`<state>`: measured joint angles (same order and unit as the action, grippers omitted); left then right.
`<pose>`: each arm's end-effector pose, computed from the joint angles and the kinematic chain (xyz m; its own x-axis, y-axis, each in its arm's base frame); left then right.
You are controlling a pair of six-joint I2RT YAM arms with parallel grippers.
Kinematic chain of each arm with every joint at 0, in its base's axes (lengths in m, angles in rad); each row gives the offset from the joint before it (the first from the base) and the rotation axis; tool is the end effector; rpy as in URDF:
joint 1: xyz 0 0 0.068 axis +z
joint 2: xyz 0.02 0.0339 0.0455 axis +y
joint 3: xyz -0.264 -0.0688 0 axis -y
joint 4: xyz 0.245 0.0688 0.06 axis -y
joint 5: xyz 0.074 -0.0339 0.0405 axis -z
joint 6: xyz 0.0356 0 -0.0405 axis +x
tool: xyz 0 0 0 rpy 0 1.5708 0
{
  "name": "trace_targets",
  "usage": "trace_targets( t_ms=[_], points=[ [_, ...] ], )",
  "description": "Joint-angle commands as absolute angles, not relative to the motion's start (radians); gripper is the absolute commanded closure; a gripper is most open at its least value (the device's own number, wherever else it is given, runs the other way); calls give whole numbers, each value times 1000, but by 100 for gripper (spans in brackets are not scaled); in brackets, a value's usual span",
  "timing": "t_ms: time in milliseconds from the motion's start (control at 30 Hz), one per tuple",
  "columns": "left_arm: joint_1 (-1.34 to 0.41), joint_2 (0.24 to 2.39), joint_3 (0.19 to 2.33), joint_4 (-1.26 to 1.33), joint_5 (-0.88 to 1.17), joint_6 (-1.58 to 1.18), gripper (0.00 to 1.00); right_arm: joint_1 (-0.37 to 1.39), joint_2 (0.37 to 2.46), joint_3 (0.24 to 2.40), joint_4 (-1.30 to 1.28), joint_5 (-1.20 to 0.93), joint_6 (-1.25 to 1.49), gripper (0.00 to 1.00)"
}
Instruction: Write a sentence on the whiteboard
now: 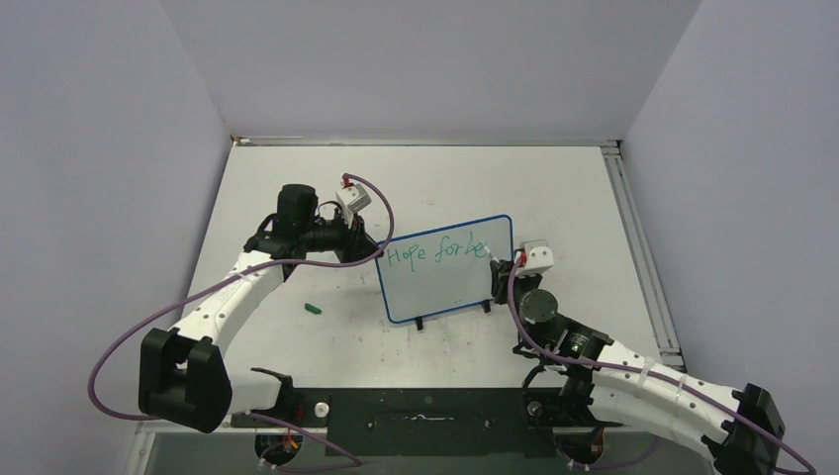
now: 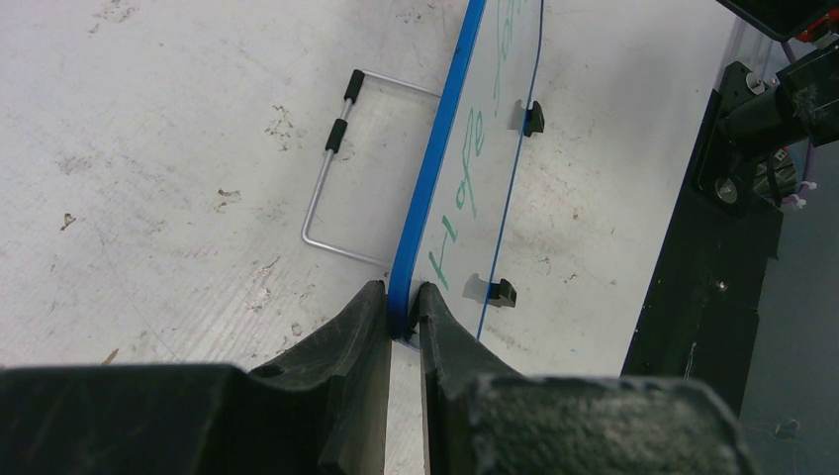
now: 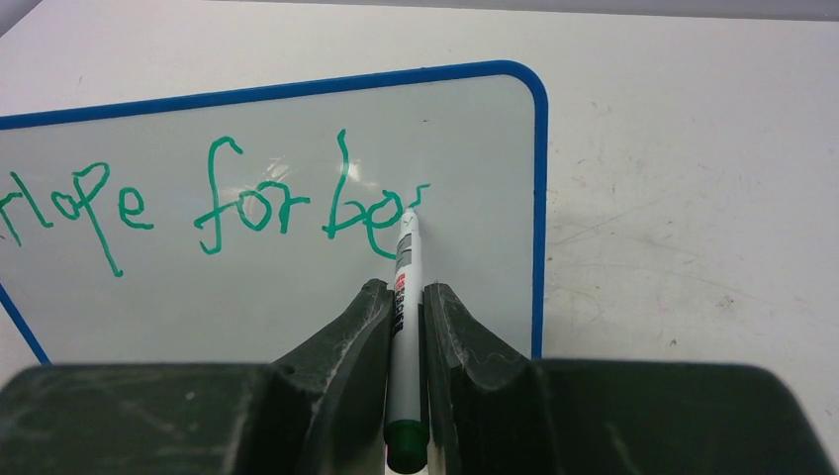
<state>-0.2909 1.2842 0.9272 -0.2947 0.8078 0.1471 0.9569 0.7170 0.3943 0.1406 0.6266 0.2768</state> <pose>0.2554 -0.1033 0.2775 -0.4650 0.2450 -0.8507 0.8258 0.4664 -0.3171 0.1170 0.1298 0.2476 -0.1905 0.1139 -0.9750 -0.2888 0.9428 0.1666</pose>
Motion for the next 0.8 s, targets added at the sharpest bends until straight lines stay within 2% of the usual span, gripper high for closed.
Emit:
trace_targets(
  t_ms=[0, 433, 767],
  points=[
    [-295, 1304, 939, -351, 761, 186, 100, 964, 744, 393, 185, 624, 277, 95],
    [-295, 1301, 939, -351, 762, 186, 100, 964, 744, 402, 130, 751, 313, 95],
    [-295, 1301, 938, -351, 763, 186, 100, 975, 682, 393, 165, 715, 271, 95]
  ],
)
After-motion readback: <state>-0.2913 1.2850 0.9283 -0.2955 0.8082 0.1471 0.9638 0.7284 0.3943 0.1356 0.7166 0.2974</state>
